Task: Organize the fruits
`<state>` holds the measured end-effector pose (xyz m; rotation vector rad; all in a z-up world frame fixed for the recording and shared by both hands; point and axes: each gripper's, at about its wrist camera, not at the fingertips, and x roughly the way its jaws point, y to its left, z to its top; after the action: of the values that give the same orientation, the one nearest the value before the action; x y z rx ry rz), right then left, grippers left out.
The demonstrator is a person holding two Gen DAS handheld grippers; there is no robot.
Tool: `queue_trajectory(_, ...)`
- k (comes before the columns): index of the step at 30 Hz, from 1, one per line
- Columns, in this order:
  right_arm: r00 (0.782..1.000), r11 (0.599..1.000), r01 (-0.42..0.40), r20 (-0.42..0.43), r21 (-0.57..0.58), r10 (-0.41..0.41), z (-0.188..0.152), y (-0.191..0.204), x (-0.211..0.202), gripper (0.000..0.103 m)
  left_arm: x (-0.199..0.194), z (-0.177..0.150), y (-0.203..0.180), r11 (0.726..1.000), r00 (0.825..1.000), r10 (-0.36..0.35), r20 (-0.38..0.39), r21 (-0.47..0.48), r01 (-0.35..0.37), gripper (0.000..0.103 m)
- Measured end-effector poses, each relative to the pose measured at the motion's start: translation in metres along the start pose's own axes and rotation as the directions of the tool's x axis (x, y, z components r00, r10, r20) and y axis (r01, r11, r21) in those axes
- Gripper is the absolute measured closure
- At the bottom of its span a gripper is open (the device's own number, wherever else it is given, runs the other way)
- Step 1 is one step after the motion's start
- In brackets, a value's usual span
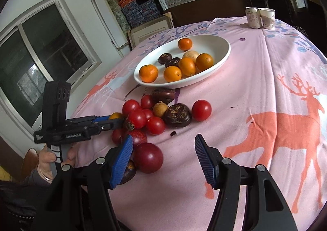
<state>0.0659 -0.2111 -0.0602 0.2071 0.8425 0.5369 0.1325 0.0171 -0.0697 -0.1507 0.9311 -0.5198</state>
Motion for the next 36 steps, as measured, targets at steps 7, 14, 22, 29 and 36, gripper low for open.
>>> queue_trajectory(7, 0.993, 0.997, -0.075, -0.097, -0.036, 0.071, -0.014, 0.007, 0.015, 0.051, -0.034, 0.001, -0.004, 1.0, 0.995, -0.012, 0.099, 0.0, 0.012, 0.066)
queue_trajectory(14, 0.987, 0.993, -0.116, -0.111, 0.016, 0.117, -0.013, 0.003, 0.034, 0.064, -0.046, -0.001, -0.02, 0.999, 0.993, -0.005, 0.118, 0.038, 0.0, 0.066)
queue_trajectory(22, 0.991, 0.991, -0.13, 0.003, 0.039, 0.13, 0.008, -0.009, 0.005, 0.064, -0.05, 0.014, -0.022, 0.999, 0.988, -0.005, 0.152, 0.042, -0.001, 0.066)
queue_trajectory(29, 0.993, 0.997, -0.062, 0.099, 0.055, 0.057, 0.075, -0.029, 0.001, 0.064, -0.027, 0.069, -0.035, 0.995, 0.988, 0.02, 0.154, 0.097, -0.035, 0.066)
queue_trajectory(36, 0.995, 0.997, -0.001, 0.1, 0.082, -0.007, 0.145, -0.047, 0.047, 0.064, 0.024, 0.118, -0.045, 0.988, 0.992, 0.058, 0.116, 0.136, -0.074, 0.066)
